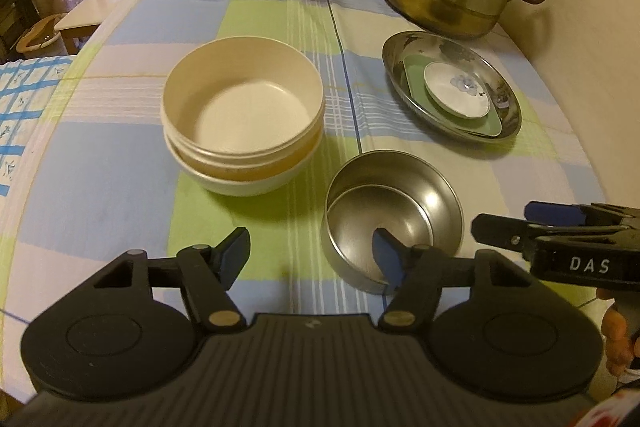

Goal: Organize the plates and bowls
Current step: 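Move the left tool to the rim of the small steel bowl, then close the left tool on the steel bowl rim, then lift the steel bowl with the left tool and carry it over the cream bowls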

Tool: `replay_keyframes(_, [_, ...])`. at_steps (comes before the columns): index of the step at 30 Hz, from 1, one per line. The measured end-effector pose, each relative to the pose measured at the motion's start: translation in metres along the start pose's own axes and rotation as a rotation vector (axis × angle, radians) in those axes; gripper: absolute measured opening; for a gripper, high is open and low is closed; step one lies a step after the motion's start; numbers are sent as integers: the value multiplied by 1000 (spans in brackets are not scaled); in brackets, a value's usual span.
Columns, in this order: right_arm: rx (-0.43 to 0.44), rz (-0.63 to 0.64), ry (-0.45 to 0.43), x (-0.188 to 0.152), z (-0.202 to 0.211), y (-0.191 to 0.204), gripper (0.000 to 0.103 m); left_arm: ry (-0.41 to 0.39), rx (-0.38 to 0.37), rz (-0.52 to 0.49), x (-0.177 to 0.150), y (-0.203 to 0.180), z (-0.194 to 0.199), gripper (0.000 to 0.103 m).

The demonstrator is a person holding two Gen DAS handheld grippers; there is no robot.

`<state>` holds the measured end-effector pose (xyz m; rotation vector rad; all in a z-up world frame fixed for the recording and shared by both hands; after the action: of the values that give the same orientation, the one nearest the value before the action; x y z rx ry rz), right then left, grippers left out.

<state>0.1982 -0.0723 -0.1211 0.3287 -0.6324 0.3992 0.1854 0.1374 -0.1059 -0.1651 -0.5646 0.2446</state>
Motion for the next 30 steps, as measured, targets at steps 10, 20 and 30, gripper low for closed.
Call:
replay_keyframes(10, [21, 22, 29, 6, -25, 6, 57, 29, -9, -7, 6, -3, -25, 56])
replay_keyframes(20, [21, 20, 63, 8, -46, 7, 33, 63, -17, -6, 10, -5, -41, 38])
replay_keyframes(30, [21, 27, 68, 9, -49, 12, 11, 83, -46, -27, 9, -11, -46, 12])
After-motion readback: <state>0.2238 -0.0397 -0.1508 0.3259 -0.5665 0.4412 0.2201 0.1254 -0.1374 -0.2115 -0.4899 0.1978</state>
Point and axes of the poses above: each gripper's, at about its wrist camera, not at the fingertips, and z roughly against the way its jaws point, y to its left, x to its top, the point moved 3 cm from there along -z, roughly the way its jaws point, and after that the axes turned 9 degrees about z, right-handed, at the moved point
